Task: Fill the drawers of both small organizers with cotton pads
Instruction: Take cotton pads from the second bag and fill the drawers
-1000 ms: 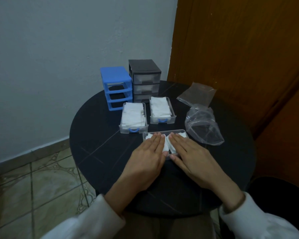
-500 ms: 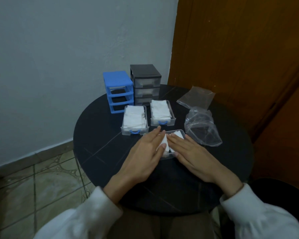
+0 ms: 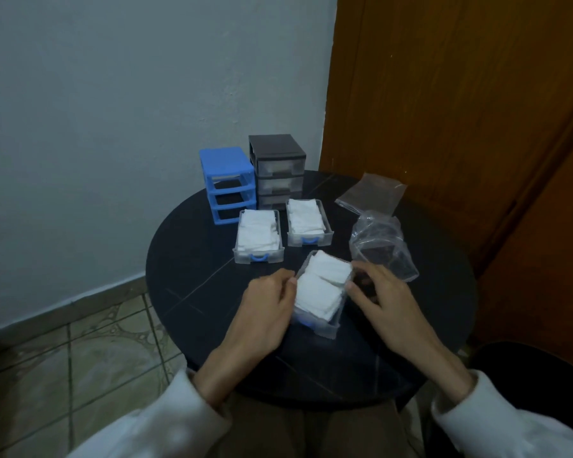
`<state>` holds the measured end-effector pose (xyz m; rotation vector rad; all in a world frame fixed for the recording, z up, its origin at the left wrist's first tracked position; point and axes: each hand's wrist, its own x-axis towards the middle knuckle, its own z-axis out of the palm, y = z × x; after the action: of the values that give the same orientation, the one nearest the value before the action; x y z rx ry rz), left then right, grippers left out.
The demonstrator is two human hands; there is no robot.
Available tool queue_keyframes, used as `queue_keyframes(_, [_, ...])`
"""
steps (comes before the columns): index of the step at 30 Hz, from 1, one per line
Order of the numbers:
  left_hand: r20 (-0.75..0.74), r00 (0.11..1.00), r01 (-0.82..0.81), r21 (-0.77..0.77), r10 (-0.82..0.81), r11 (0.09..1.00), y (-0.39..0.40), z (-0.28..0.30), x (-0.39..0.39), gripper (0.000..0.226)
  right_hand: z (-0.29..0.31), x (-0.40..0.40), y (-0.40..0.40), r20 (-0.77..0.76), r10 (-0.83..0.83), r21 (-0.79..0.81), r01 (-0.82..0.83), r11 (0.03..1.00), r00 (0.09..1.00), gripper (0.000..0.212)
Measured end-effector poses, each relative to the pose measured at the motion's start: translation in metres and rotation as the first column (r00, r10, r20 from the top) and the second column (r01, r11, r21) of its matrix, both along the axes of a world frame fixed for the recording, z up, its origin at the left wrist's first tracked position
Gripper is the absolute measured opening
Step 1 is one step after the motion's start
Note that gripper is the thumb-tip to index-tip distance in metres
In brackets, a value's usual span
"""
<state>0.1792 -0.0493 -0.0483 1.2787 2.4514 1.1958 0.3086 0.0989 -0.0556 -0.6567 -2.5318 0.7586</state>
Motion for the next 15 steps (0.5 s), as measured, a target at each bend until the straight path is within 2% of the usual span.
queue_keyframes(2, [0.204,0.979,-0.034,0.058,0.021,0.998,-0.002,0.002,0.004,0.024,0.005,-0.006,-0.006,0.017,0.008,-0.178,-0.004,0.984,1.0,0.053])
queue_keyframes(4, [0.322,0.946,-0.063,0.075,0.036,0.995,-0.002,0.004,0.003,0.024,0.012,-0.013,-0.009,0.043,-0.004,-0.263,0.015,0.965,0.999,0.064])
queue_keyframes(6, [0.322,0.943,-0.114,0.074,0.084,0.991,-0.003,0.005,-0.005,0.026,0.017,-0.018,-0.014,0.165,-0.01,-0.159,0.036,0.987,0.986,0.075])
queue_keyframes(8, [0.3,0.947,-0.151,0.09,0.117,0.985,-0.006,0.008,-0.018,0.028,0.02,-0.021,-0.022,0.32,-0.007,0.01,0.004,1.0,0.948,0.087])
queue_keyframes(10, [0.274,0.952,-0.171,0.099,0.139,0.98,-0.009,0.012,-0.031,0.026,0.018,-0.023,-0.028,0.408,-0.006,0.1,-0.038,0.994,0.913,0.094])
queue_keyframes(15, [0.182,0.966,-0.21,0.123,0.186,0.97,-0.018,0.021,-0.069,0.025,0.02,-0.029,-0.031,0.404,0.023,0.156,-0.093,0.983,0.915,0.082])
